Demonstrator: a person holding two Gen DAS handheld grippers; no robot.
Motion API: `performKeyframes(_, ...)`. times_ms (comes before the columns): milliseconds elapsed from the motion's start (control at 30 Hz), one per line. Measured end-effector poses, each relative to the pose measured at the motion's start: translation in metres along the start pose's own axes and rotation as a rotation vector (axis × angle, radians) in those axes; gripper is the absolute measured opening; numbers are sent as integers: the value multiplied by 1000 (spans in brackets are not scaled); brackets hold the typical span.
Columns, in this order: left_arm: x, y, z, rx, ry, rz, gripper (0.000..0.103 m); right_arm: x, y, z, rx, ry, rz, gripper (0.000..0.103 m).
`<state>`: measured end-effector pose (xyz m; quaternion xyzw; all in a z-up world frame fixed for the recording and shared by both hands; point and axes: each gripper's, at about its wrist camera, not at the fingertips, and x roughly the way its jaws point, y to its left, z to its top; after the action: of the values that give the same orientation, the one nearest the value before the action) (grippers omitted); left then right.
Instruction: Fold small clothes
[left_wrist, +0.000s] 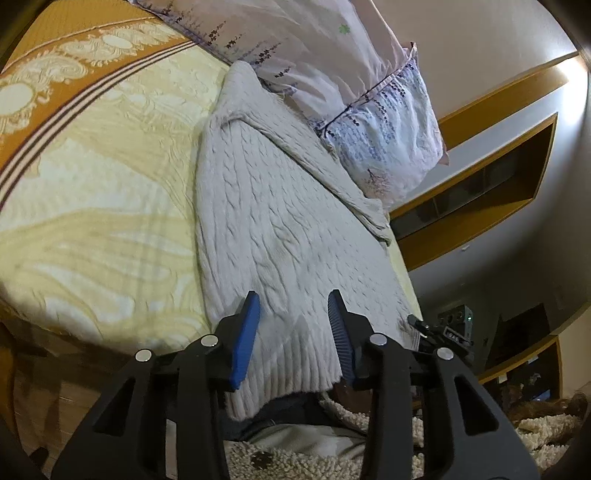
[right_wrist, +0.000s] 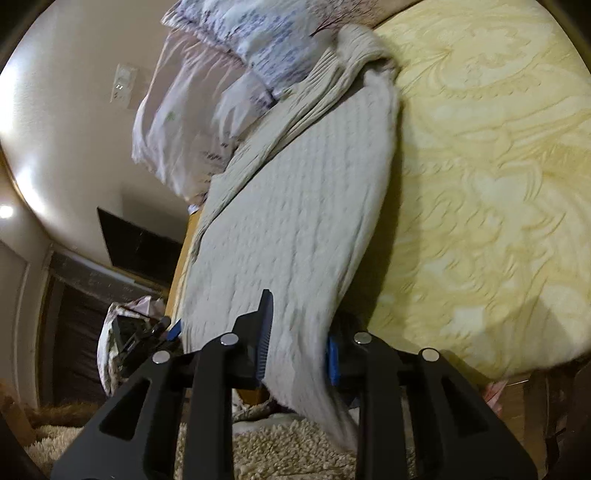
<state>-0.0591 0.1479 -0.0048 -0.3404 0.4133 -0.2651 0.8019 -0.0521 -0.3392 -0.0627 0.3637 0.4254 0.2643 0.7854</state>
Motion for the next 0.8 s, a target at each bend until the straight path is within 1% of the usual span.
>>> performKeyframes(133,0,-2,-9,-7,17,-3,32,1,9,-8,-35,16,10,22)
performKeyframes(200,1,0,-11,-16,19,-2,27,1,12,-11,-51,19,16,21)
performKeyframes(233,1,0,-12,-22,20,-3,26,1,12,-11,-55,19,14,20)
performKeyframes(300,2,0,-13,-26,31,1,20,1,13,-12,-62,19,15,18)
performKeyframes(400,1,1,-16,-31,38,13,18,0,12,-13,-56,12,20,18)
performKeyframes(500,-9,4,-17,-61,21,18,19,0,11,-15,-49,9,25,18)
performKeyframes(533,-13,5,-18,-62,17,15,20,1,11,-15,-48,10,27,19)
performKeyframes(567,-17,6,-19,-62,15,19,26,1,10,-15,-48,11,27,20)
performKeyframes(633,-25,9,-21,-72,7,17,45,3,9,-14,-47,15,32,20)
performKeyframes(667,-29,9,-22,-78,4,20,50,4,8,-14,-48,18,33,20)
performKeyframes(700,-31,10,-23,-80,4,32,57,4,8,-13,-49,19,33,20)
performKeyframes(733,-34,11,-25,-79,7,50,57,5,8,-12,-49,21,33,20)
performKeyframes(800,-35,14,-26,-90,17,47,57,6,8,-11,-52,23,36,20)
